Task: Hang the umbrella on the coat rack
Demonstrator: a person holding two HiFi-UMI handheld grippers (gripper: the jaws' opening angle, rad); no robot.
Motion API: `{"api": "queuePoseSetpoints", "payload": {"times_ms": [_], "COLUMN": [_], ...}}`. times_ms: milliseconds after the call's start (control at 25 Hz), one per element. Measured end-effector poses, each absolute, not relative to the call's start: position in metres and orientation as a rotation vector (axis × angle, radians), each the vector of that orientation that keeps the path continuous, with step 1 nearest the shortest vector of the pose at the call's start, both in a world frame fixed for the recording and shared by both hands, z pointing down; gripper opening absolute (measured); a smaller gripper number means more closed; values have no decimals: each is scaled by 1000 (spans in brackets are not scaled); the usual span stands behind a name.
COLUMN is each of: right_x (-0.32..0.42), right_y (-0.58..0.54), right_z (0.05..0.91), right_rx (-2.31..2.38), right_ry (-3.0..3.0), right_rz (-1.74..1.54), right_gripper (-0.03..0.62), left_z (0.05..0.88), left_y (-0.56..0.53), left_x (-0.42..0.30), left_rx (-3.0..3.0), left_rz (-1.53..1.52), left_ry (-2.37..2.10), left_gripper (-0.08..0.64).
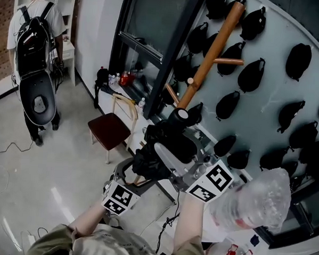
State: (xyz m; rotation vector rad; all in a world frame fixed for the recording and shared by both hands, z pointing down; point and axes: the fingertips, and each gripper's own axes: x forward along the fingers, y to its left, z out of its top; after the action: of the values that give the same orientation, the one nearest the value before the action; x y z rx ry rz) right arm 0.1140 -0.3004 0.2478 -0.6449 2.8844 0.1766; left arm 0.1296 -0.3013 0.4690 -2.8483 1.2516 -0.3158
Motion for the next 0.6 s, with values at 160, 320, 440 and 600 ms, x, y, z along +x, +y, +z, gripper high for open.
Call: {"api": "queuePoseSetpoints", "payload": {"times_ms": [160,320,440,600], "right_x": [110,104,100,99], "right_y": [-313,-328,-341,-359], "right_z": [242,235,228,222], "right_rx": [-674,-710,-743,-793], "right_ry": [2889,2886,2884,2871], "right_rz": [194,208,224,237], "right_gripper": [204,204,206,206], "left_z": [464,457,452,447], "left_y": [-312,-327,-339,-356], "left_x": [129,123,121,117], "left_rx": [-2857,-2862,-2860,-2855], "left_rz": [-335,-342,-346,-352], "left_ry": [1204,1171,1140,1108], "left_gripper": [423,423,422,422]}}
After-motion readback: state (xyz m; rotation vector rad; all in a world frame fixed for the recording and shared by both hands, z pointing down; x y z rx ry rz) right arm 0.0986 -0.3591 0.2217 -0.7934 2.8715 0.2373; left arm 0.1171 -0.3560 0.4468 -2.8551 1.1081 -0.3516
